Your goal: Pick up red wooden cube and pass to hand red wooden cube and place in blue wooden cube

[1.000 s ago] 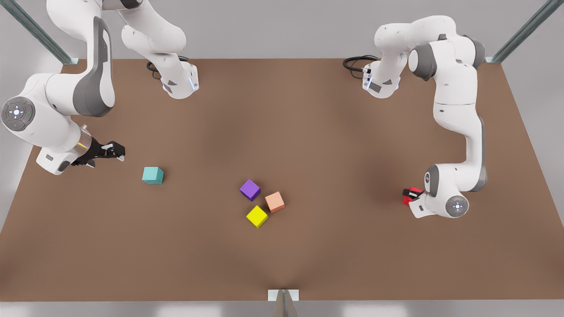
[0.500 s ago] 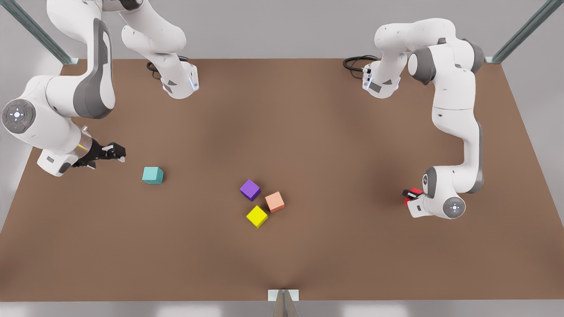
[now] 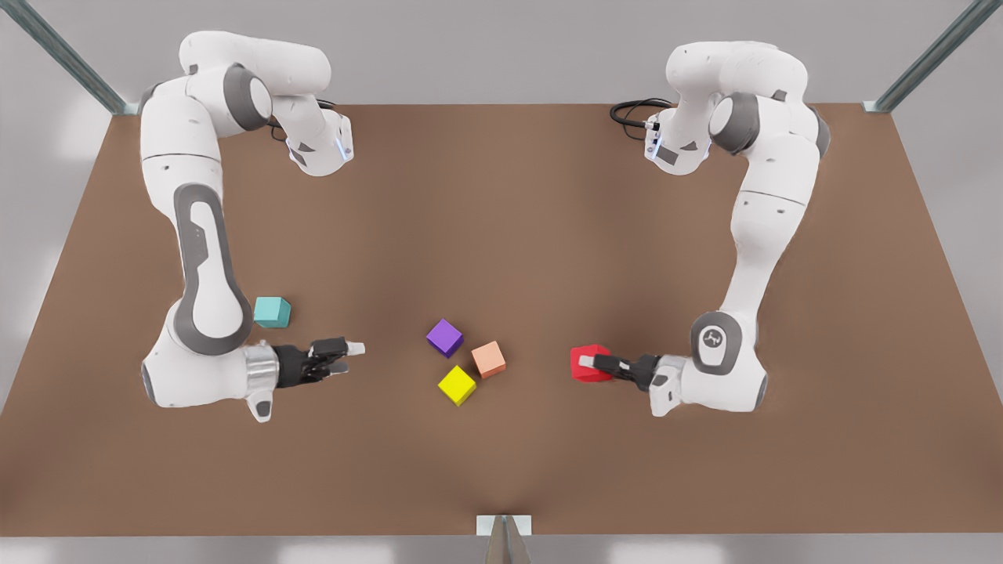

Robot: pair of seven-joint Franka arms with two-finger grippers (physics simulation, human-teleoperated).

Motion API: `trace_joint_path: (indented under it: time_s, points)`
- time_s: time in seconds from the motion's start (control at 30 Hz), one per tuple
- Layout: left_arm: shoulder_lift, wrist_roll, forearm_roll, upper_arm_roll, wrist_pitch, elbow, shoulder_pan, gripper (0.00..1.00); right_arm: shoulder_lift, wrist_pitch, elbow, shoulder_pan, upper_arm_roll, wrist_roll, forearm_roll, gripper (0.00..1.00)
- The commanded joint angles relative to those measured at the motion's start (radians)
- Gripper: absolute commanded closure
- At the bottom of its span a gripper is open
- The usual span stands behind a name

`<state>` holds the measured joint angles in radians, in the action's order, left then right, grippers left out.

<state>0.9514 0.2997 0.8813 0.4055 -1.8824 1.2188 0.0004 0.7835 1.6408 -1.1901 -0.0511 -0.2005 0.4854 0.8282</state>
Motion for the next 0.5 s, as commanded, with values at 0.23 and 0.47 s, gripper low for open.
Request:
trace_joint_path:
  time_s: [0.23, 0.47]
  points:
    - [0.155, -0.208, 0.318, 0.21, -0.31, -0.154, -0.085, 0.31, 0.112, 0.168, 0.043, -0.001, -0.033, 1.814, 0.262, 0.0]
    - [0.153, -0.004, 0.311, 0.208, -0.299, -0.13, -0.076, 0.31, 0.203, 0.215, 0.049, 0.05, -0.123, 1.802, 0.378, 0.0]
